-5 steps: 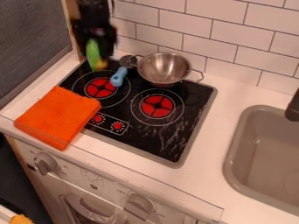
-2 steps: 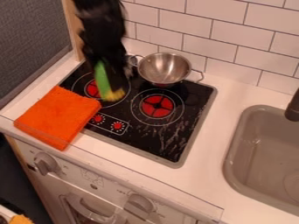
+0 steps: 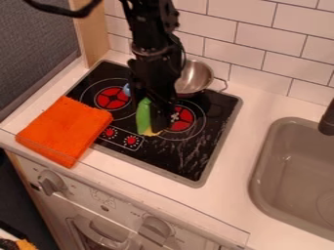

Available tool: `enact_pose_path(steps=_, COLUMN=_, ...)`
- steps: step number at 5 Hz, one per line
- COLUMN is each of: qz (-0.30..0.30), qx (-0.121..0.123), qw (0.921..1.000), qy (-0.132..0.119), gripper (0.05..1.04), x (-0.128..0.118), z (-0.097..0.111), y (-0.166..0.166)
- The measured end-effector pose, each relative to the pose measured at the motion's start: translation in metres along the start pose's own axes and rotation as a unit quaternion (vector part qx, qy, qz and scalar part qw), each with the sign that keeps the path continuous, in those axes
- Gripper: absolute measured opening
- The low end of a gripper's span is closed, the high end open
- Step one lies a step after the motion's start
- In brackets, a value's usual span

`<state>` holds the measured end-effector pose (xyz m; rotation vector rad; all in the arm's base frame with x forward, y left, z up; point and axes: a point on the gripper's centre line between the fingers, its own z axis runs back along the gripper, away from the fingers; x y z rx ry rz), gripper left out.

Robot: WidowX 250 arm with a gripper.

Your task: Moved the corn to the bottom of right burner

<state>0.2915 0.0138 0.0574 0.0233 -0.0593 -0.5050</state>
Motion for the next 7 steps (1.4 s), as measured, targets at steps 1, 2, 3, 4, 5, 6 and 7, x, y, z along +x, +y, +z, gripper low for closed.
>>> enact_pose_path(steps=1, qz=-0.016, qx=0.005, qw=0.9998, qy=0.012, gripper=0.69, x=0.011, z=-0.016, y=-0.009)
enact_pose_path(steps=2, qz=-0.022, qx=-0.001, qw=0.9996, qy=0.015, gripper=0.786, x=0.013, z=-0.025, y=-0.016)
enact_pose_path(steps=3, qz=-0.028, qx=-0.017, qw=0.9992, qy=0.024, gripper=0.999, x=0.009, z=-0.027, y=-0.021)
enact_pose_path(steps=4, qz=-0.034, qx=-0.025, qw=0.9987, qy=0.031, gripper=1.005, x=0.004, z=-0.03, y=-0.025)
enact_pose_path(steps=5, qz=-0.021, qx=-0.013, qw=0.9997, qy=0.003, gripper=1.001, x=0.001, z=-0.003, y=-0.022)
enact_pose_path(steps=6, qz=0.037, qx=-0.005, qw=0.9978, qy=-0.054, gripper=1.001, x=-0.013, z=0.048, y=-0.006)
enact_pose_path(steps=7, qz=0.096, qx=0.007, qw=0.9941, qy=-0.051, gripper=1.001, x=-0.028, z=0.063, y=-0.002)
